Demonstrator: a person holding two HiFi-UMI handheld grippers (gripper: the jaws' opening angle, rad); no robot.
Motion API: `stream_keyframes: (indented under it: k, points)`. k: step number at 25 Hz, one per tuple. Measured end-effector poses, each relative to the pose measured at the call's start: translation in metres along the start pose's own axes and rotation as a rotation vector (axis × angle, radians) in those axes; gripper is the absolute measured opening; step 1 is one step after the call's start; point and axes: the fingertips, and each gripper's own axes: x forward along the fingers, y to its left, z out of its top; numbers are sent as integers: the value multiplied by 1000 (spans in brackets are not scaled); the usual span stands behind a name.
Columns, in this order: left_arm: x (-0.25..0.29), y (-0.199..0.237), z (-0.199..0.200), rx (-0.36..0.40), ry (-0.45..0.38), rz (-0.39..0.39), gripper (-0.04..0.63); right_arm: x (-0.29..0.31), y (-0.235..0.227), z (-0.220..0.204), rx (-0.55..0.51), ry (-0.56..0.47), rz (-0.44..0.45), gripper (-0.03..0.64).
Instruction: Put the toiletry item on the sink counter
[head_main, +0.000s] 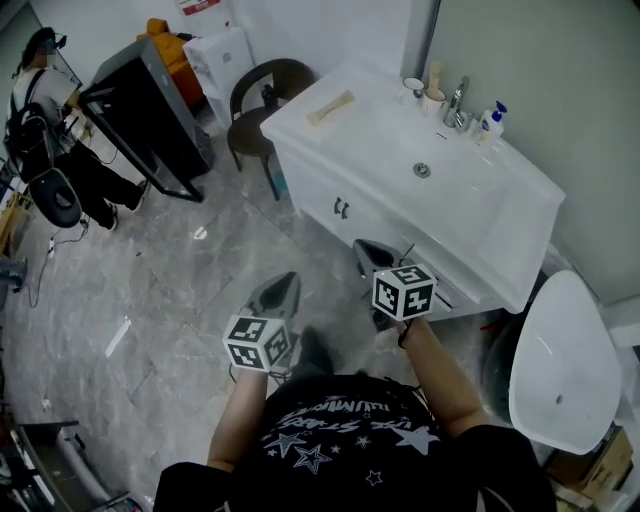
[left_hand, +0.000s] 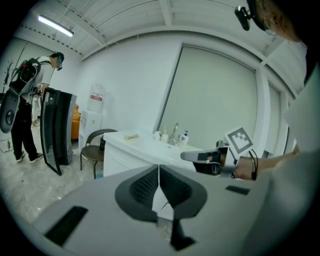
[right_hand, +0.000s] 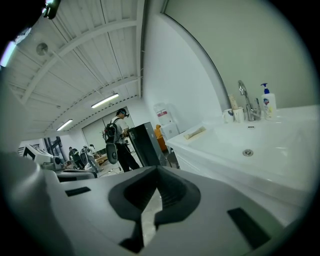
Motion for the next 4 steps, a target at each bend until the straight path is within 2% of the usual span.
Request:
stream_keyframes:
  k: [4]
  points:
    - [-8, -25, -12, -14, -2, 2, 19, -28, -3, -10, -6, 2, -2, 14]
